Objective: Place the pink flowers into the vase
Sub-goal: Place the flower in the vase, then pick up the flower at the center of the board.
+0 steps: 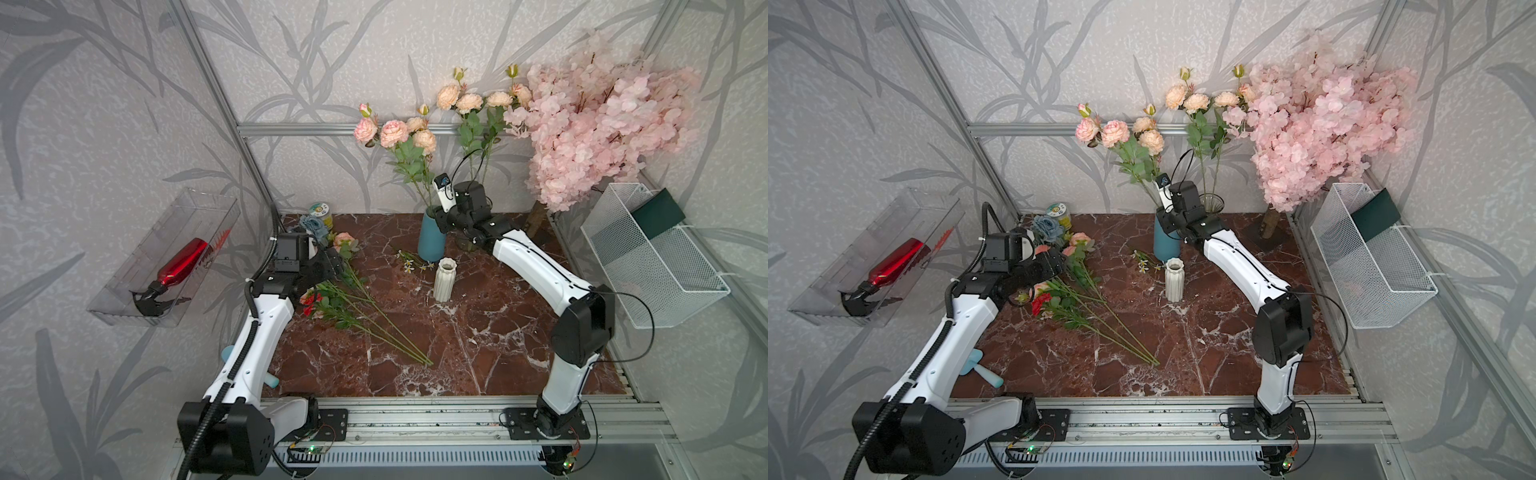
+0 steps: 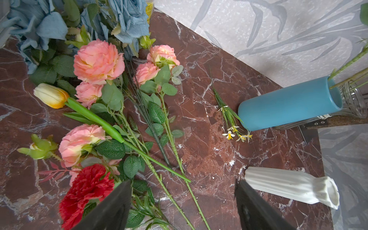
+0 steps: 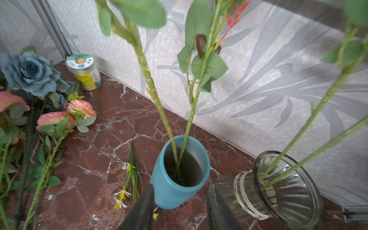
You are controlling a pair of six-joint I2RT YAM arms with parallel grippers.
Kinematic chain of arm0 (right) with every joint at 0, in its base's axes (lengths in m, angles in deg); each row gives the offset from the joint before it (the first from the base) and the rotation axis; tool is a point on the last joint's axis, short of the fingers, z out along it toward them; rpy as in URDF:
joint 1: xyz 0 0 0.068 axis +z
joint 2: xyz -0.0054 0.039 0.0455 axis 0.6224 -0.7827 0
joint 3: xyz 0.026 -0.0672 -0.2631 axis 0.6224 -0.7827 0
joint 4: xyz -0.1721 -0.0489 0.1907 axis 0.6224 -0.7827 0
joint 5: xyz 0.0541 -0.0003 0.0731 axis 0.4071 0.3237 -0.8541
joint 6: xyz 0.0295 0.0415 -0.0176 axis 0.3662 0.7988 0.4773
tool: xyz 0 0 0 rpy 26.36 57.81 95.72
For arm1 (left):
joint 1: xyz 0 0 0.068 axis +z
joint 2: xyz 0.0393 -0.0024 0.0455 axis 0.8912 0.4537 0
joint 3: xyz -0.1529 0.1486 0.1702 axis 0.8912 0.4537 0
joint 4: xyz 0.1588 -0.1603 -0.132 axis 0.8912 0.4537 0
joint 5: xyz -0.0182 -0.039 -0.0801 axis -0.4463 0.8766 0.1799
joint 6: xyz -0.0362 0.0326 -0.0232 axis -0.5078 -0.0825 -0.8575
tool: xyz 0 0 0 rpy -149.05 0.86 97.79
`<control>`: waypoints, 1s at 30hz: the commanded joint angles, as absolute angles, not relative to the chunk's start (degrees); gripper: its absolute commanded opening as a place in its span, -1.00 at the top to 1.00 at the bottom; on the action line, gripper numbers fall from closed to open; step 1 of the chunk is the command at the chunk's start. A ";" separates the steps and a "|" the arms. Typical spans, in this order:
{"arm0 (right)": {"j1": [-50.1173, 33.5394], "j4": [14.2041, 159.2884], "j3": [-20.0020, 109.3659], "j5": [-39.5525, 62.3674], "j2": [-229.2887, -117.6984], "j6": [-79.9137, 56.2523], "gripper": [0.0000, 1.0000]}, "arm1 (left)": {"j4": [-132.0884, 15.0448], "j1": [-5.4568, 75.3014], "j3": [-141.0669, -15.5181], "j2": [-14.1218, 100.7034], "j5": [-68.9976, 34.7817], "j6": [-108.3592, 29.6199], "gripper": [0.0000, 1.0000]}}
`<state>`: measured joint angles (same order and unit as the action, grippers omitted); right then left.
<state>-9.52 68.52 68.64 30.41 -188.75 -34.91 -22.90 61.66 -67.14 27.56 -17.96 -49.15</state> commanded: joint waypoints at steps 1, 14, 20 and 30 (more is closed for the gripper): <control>-9.49 71.49 65.99 29.95 -180.92 -31.93 0.11 | -20.76 61.36 -69.83 27.77 -22.68 -49.27 -0.65; -1.40 68.22 47.85 33.75 -164.57 -25.17 0.10 | -5.46 47.44 -73.93 29.87 -43.10 -65.44 -0.57; 2.35 66.95 41.66 33.43 -158.83 -22.68 0.14 | -11.97 47.11 -71.59 37.33 -33.46 -72.64 -0.52; 8.73 66.26 33.06 32.66 -150.97 -19.11 0.22 | -21.98 47.03 -70.23 46.36 -27.97 -82.73 -0.46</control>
